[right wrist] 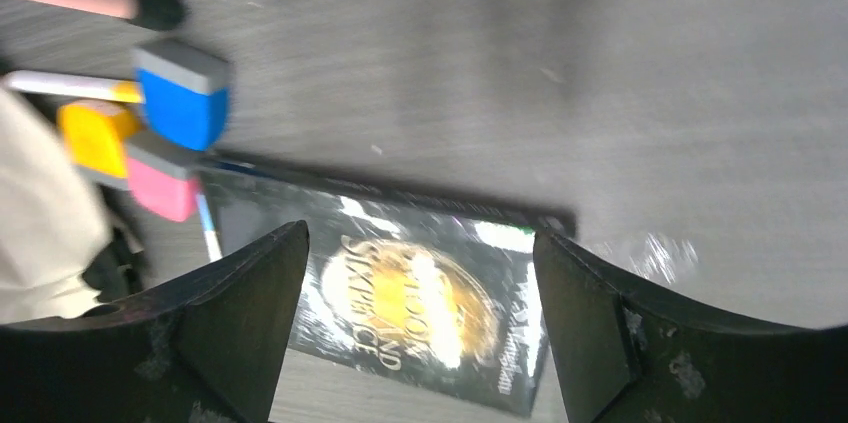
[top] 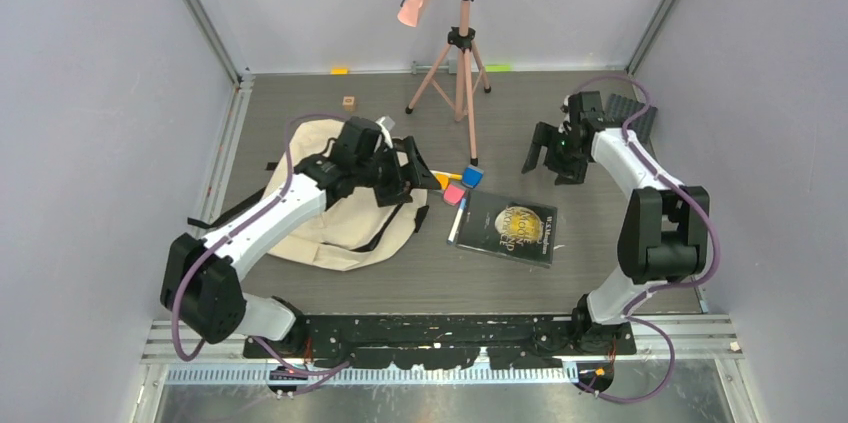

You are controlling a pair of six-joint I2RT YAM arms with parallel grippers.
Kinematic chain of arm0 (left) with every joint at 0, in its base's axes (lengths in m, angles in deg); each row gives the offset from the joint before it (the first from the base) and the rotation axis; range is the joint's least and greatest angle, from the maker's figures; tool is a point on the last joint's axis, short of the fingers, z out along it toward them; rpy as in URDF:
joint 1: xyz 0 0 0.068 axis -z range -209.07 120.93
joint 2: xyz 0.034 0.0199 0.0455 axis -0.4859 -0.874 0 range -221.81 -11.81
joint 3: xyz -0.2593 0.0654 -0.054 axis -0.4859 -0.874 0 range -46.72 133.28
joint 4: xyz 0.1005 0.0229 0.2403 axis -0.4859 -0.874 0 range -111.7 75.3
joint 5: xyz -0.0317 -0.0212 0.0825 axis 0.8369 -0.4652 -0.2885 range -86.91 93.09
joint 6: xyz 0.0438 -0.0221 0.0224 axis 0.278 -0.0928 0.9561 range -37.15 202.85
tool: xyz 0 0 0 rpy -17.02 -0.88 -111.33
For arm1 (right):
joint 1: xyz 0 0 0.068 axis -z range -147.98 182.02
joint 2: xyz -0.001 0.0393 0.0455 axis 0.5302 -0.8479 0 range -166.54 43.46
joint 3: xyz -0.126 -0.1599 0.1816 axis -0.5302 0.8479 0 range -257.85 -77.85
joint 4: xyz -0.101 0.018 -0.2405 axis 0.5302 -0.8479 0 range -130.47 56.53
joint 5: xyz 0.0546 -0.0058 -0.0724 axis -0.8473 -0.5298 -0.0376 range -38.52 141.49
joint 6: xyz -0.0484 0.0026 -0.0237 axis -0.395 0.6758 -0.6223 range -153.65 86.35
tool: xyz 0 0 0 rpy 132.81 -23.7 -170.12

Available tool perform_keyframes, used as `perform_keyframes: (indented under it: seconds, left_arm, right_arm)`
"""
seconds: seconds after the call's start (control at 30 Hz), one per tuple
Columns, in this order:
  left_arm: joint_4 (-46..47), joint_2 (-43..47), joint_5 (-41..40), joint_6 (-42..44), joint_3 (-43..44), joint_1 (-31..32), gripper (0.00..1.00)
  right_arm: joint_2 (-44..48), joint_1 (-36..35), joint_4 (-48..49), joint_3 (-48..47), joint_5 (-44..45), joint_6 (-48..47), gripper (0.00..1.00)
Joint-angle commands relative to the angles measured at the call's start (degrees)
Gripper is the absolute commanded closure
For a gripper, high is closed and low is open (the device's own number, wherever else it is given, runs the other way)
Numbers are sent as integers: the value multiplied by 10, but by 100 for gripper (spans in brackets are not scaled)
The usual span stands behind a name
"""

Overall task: Pack the student bag
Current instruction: Adjust the book at the center of the board.

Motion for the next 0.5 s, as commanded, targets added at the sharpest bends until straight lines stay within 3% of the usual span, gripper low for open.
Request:
perform_keyframes:
  seconds: [0.0, 0.17, 0.47]
  left_arm:
    - [72, -24, -34, -145, -8, 43, 15]
    - [118, -59, -59, -233, -41, 92, 15]
    - [191, -135, -83, -357, -71, 156, 15]
  right_arm:
    - [-67, -2, 55, -68, -152, -87, 12]
    - [-118, -4, 64, -84, -204, -83, 14]
    - [-89, -16, 82, 29, -207, -42, 17]
